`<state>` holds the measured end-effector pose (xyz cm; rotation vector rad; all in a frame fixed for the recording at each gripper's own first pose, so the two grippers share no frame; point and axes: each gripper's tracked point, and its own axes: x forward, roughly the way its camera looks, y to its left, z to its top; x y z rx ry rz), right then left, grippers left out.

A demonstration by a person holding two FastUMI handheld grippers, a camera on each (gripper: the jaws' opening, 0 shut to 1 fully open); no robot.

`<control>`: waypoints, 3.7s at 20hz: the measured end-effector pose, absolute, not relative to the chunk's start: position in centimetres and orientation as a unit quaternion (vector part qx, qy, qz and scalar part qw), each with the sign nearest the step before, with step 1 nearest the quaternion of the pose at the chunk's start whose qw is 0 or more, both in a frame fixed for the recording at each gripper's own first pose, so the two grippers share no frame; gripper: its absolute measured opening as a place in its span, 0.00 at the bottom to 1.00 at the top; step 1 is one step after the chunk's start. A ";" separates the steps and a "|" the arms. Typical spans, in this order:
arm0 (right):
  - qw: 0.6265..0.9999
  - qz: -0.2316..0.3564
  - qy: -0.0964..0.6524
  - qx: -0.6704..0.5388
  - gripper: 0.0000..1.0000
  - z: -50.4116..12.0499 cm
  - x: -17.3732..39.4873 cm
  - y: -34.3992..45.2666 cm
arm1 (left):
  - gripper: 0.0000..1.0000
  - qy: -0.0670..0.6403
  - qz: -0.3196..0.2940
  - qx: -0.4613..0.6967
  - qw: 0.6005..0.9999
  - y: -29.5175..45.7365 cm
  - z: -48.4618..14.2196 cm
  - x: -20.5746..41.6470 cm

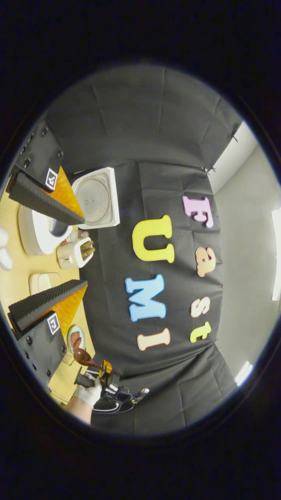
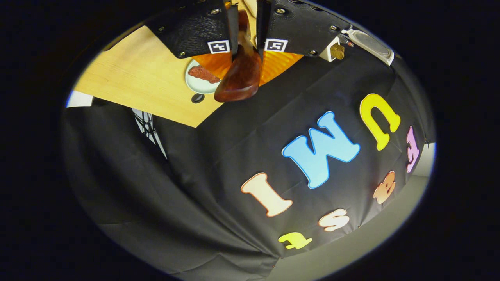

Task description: Close the left gripper, press the button to open the rice cooker; take a wooden spoon from the chopstick holder with the right hand, scoop a spoonful of rice and pour it into the rice cooker, then put the wooden spoon back into the chopstick holder.

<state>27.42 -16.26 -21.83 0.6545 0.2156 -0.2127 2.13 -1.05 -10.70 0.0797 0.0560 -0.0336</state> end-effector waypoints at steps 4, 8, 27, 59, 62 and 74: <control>0.932 -0.111 0.122 0.321 0.18 -23.8 27.6 -17.2 | 0.98 0.033 -0.020 0.046 0.998 -2.3 -11.1 2.9; 0.927 -0.115 0.136 0.331 0.18 -26.4 27.6 -17.9 | 1.00 0.038 -0.018 0.054 0.998 -2.9 -11.3 3.4; 0.920 -0.137 0.208 0.302 0.19 -35.7 26.9 -18.0 | 0.98 0.048 -0.015 0.075 0.996 -5.5 -11.8 4.0; 0.992 0.100 0.074 0.030 0.98 -9.0 6.0 6.5 | 1.00 -0.041 0.095 0.029 0.994 12.3 0.6 19.5; 0.991 0.102 0.084 0.023 0.97 -9.1 6.3 7.0 | 1.00 -0.028 0.115 0.009 0.993 15.5 0.8 24.1; 0.984 0.123 0.128 0.008 0.98 -11.1 9.3 8.5 | 0.98 0.084 0.186 -0.019 0.979 24.9 -8.1 40.0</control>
